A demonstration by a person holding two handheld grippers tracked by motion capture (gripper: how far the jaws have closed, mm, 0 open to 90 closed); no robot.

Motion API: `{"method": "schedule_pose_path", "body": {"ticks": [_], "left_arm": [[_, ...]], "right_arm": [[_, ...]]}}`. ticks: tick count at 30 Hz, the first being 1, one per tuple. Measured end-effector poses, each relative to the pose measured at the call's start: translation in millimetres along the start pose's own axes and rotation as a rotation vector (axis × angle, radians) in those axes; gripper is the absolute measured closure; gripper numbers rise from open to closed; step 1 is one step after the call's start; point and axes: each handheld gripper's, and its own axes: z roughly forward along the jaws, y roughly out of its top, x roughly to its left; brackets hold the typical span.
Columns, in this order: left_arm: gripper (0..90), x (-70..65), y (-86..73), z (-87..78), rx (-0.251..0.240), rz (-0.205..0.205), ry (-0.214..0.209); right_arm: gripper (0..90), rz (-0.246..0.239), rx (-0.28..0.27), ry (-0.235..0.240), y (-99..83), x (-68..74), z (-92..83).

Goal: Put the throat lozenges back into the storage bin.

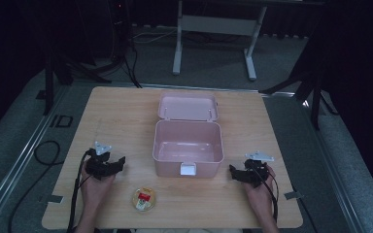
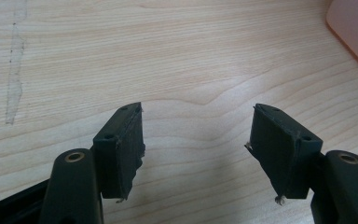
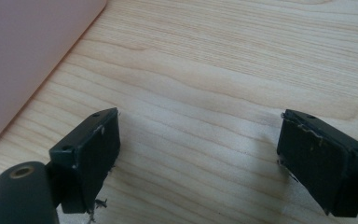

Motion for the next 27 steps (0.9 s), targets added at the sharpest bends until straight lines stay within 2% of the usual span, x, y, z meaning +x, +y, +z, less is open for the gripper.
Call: {"method": "schedule_pose_path", "body": {"ticks": [4,12,15,19,27], "left_arm": [[33.3,2.3,0.6,-3.1,-0.013,0.009,-0.018],[33.3,3.5,3.7,-9.3,-0.029,0.029,-0.013],[33.3,4.3,5.0,-12.8,-0.039,0.022,-0.028],[33.3,2.7,7.9,-20.0,-0.035,0.055,-0.019],[32.1,0.8,12.5,-35.4,-0.037,0.087,-0.042]], "right_arm": [[13.0,-0.001,0.0,0.001,0.0,-0.1,0.0],[13.0,-0.001,0.0,0.001,0.0,0.0,0.0],[13.0,-0.001,0.0,0.001,0.0,0.0,0.0],[13.0,-0.001,0.0,0.001,0.0,0.0,0.0],[13.0,-0.001,0.0,0.0,0.0,0.0,0.0]]}}
